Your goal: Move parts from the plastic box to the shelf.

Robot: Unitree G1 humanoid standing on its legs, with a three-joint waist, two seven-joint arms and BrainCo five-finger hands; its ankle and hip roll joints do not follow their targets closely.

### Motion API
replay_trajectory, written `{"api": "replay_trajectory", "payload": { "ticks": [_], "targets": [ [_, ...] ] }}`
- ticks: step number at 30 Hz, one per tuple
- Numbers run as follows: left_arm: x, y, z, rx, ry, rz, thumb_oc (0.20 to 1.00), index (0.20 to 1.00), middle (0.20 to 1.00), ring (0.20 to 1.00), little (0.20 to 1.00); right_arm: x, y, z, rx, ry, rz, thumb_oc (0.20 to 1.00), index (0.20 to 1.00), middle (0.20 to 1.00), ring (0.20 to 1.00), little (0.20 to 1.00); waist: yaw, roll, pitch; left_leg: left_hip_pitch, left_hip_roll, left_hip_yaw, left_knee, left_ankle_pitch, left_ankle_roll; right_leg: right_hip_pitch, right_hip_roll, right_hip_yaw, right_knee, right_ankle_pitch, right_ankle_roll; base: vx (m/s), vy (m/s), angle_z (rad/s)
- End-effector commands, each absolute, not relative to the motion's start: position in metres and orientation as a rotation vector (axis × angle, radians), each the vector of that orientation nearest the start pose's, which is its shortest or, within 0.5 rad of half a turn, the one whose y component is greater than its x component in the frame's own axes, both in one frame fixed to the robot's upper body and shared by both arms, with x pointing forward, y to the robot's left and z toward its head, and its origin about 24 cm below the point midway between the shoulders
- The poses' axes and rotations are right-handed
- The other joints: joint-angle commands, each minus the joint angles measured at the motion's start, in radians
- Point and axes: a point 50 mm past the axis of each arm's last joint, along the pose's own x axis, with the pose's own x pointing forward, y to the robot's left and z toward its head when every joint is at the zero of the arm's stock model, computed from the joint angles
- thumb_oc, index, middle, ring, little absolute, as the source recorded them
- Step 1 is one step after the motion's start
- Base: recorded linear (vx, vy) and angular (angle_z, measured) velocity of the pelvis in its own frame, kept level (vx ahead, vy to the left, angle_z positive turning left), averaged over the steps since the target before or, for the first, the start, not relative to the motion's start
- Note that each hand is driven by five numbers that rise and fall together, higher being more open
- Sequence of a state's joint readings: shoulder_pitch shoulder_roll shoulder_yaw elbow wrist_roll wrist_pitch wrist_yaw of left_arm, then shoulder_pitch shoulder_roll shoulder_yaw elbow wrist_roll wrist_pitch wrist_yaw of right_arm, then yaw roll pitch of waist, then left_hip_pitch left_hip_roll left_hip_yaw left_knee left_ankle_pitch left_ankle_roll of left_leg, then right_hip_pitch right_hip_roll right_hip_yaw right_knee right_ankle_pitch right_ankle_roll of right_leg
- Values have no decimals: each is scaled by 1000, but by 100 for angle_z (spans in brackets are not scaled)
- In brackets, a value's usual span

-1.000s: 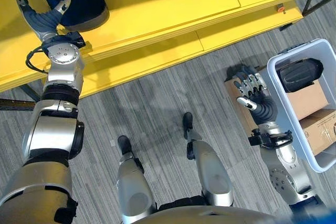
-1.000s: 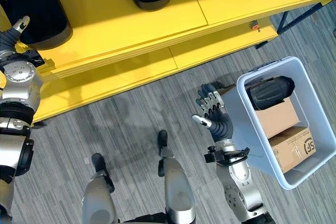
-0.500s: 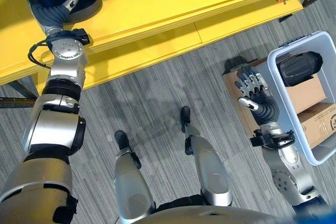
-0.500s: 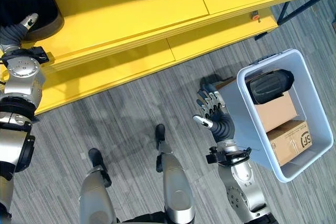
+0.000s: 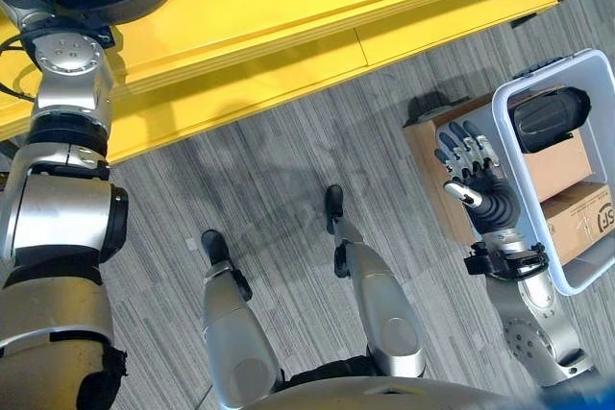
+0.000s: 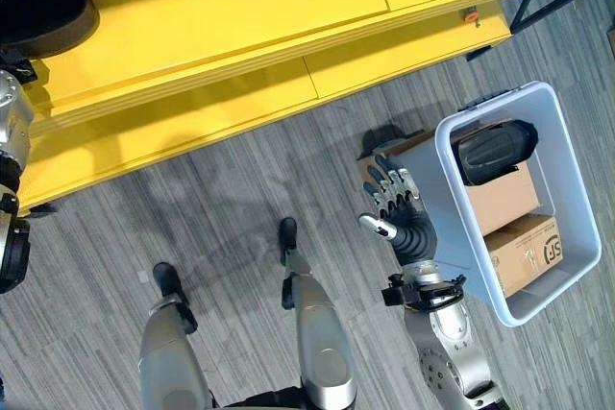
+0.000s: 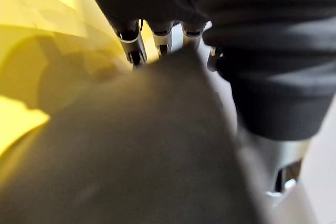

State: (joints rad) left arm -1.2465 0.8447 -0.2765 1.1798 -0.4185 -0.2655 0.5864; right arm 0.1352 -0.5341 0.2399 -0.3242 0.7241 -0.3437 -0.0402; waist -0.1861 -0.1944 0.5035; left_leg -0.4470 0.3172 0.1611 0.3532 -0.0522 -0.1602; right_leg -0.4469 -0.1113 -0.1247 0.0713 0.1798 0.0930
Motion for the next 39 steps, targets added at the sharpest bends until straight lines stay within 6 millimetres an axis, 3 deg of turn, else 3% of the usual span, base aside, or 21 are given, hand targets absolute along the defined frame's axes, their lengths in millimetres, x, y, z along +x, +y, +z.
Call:
{"api": "replay_trajectory", "payload": {
  "ticks": [1,4,39],
  "targets": [
    [332,384,312,302,-483,1035,1000,1000,1000,1000,1000,211,-190,131,336,-473,225,1000,1000,1000,1000,1000,8,-78,-17,-108,34,-78,91,-31,8,92,-87,12,98,-154,111,0,0,0],
    [332,386,312,412,-446,1025,1000,1000,1000,1000,1000,207,-193,133,320,-482,236,1000,1000,1000,1000,1000,3,-79,-14,-125,35,-79,107,-38,9,77,-88,16,102,-152,111,-12,26,0],
    [345,355,349,504,-543,911,1000,1000,1000,1000,1000,199,-207,135,277,-484,223,1000,1000,1000,1000,1000,-36,-70,-31,-197,39,-81,169,-62,13,-5,-81,51,132,-139,115,-4,3,-1]
  ]
}}
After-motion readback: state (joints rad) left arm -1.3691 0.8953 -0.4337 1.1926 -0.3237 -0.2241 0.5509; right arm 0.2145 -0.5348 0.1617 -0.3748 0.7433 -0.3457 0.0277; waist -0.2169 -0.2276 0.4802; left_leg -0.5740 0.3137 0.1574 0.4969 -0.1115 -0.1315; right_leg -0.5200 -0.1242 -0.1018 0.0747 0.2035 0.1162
